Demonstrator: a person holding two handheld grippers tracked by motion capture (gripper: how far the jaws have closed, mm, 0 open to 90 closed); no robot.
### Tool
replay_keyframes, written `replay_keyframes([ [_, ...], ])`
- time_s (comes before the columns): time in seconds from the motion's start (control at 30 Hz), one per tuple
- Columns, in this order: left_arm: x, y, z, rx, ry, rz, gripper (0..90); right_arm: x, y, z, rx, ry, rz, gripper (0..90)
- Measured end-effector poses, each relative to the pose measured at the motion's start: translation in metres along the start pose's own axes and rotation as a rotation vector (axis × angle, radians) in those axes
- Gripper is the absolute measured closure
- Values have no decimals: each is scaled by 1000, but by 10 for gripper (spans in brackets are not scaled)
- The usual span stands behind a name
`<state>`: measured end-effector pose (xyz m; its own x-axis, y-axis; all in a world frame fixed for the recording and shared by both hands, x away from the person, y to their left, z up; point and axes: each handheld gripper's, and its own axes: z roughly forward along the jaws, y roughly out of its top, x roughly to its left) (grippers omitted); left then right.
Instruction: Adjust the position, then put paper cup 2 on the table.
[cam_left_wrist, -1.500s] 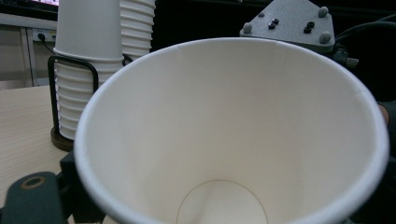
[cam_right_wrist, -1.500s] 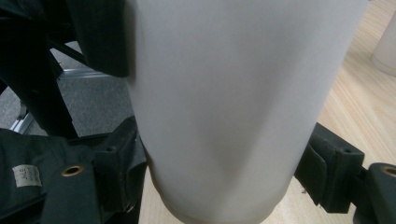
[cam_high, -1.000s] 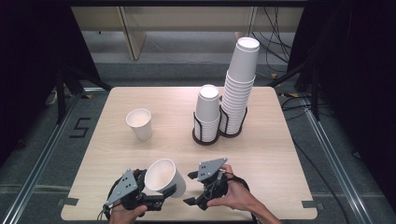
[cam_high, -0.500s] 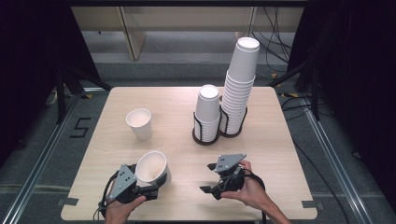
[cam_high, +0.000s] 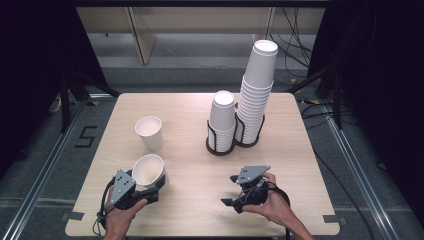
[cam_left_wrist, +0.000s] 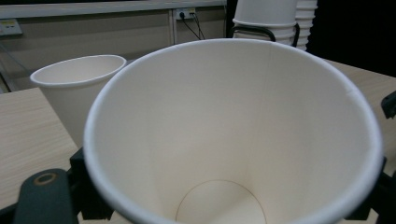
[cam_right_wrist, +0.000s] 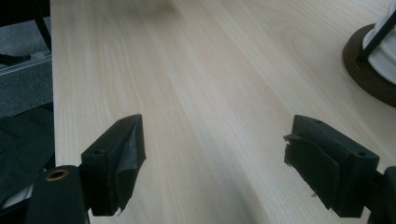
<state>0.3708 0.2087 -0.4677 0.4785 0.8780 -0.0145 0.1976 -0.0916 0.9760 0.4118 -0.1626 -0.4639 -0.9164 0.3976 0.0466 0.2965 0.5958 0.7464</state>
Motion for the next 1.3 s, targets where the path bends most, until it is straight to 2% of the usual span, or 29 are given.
replay_keyframes([
  [0.03,1,0,0,-2,4,-1,151,1,-1,0,-2,-3,17,198],
  [0.1,3,0,0,2,6,-1,150,-2,-1,-2,-8,-10,-3,197],
  [0.13,3,-1,1,-9,2,-2,150,-2,-1,-2,-2,-6,10,197],
  [0.17,4,-1,1,-12,1,-3,150,-3,-1,-2,-6,-9,2,197],
  [0.23,5,-1,0,3,8,0,150,-3,-1,-3,-2,-16,17,197],
  [0.33,7,-1,1,-9,9,-4,149,-4,-2,-4,-4,-30,23,196],
  [0.47,11,-1,-1,2,27,-8,148,-7,-2,-4,-11,-37,9,191],
  [0.5,12,-2,-1,1,33,-11,148,-6,-3,-4,-5,-40,29,190],
  [0.6,15,-3,0,-6,37,-20,148,-7,-3,-4,-8,-46,18,185],
  [0.7,18,-4,0,6,49,-20,148,-7,-4,-3,-1,-51,31,183],
  [0.73,19,-4,1,-5,44,-21,148,-7,-4,-3,0,-56,30,184],
  [0.87,21,-4,0,10,56,-26,147,-8,-4,-4,-2,-53,22,185],
  [0.97,22,-5,3,9,57,-25,146,-8,-4,-4,7,-57,36,186],
  [1.0,22,-5,3,14,61,-29,146,-9,-4,-3,5,-62,23,186],
  [1.03,23,-5,5,4,60,-31,146,-8,-4,-3,6,-58,36,186],
  [1.1,24,-4,7,17,64,-29,146,-9,-4,-2,4,-58,22,185],
  [1.27,26,-2,16,31,66,-20,146,-8,-4,-3,16,-61,53,187],
  [1.3,26,-2,18,30,67,-24,145,-9,-4,-3,11,-64,44,188],
])
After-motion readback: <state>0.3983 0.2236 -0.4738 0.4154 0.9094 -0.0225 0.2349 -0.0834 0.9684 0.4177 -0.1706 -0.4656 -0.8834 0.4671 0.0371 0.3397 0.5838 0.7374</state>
